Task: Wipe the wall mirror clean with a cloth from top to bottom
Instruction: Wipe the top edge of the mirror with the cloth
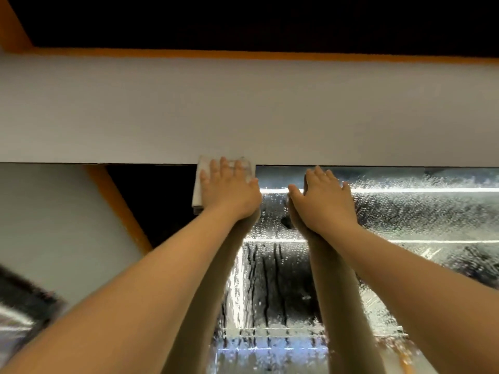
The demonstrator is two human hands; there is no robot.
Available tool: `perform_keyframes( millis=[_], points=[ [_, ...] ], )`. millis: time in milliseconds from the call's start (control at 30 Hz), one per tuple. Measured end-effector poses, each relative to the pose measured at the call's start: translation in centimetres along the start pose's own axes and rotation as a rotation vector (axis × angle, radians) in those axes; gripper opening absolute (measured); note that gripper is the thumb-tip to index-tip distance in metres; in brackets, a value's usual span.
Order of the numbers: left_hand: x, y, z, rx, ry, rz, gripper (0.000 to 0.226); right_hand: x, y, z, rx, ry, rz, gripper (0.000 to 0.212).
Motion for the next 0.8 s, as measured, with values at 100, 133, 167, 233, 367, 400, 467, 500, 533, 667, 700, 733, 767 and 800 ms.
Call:
perform_keyframes(
  millis=[100,133,167,233,367,400,467,500,533,667,700,733,767,800],
  points=[
    [-0.02,0.13,0.24,0.013,0.015,-0.020,0.061,-0.05,0.03,0.02,0.003,-0.006,0.008,0.063],
    [-0.06,0.24,0.26,0.012,0.026,-0.035,0.061,-0.08,0.05,0.05,0.002,-0.009,0.008,0.063],
    [-0.11,0.34,0.23,0.009,0.039,-0.050,0.061,-0.10,0.03,0.07,0.001,-0.011,0.006,0.062],
    [-0.28,0.47,0.18,0.003,0.066,-0.075,0.060,-0.07,0.04,0.08,0.001,-0.015,0.004,0.061],
    [-0.46,0.54,0.32,0.000,0.102,-0.099,0.059,-0.04,-0.08,0.11,0.000,-0.016,-0.008,0.059],
    [-0.43,0.56,0.32,-0.001,0.107,-0.101,0.059,-0.04,-0.07,0.13,-0.002,-0.015,-0.008,0.060],
    [-0.42,0.61,0.35,-0.005,0.115,-0.104,0.059,-0.06,-0.03,0.16,-0.005,-0.014,-0.003,0.061],
    [-0.43,0.63,0.34,-0.007,0.115,-0.105,0.059,-0.09,0.00,0.18,-0.007,-0.012,0.000,0.061],
    [-0.48,0.68,0.32,-0.008,0.112,-0.106,0.059,-0.15,0.09,0.21,-0.008,-0.007,0.003,0.061],
    [-0.69,0.92,0.07,0.004,0.105,-0.111,0.058,-0.33,0.31,0.16,-0.021,-0.014,0.019,0.061],
    [-0.75,0.93,0.12,0.003,0.104,-0.110,0.058,-0.33,0.33,0.11,-0.029,-0.027,0.020,0.061],
    [-0.75,0.93,0.15,0.002,0.098,-0.103,0.059,-0.37,0.37,0.02,-0.035,-0.041,0.025,0.061],
    [-0.68,0.93,0.16,0.001,0.092,-0.090,0.061,-0.35,0.33,-0.10,-0.040,-0.058,0.033,0.062],
    [-0.62,1.02,0.12,0.000,0.089,-0.076,0.062,-0.31,0.24,-0.26,-0.043,-0.076,0.044,0.062]
  ],
)
Point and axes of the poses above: each hand's wrist, its own y-axis away from the middle knuckle, its own x-axis out of the palm, z = x × y, the point moved 7 cm from there along -y, towards the middle knuckle, and after that the axes turned 3 degrees about -z, right-handed, at the moved point
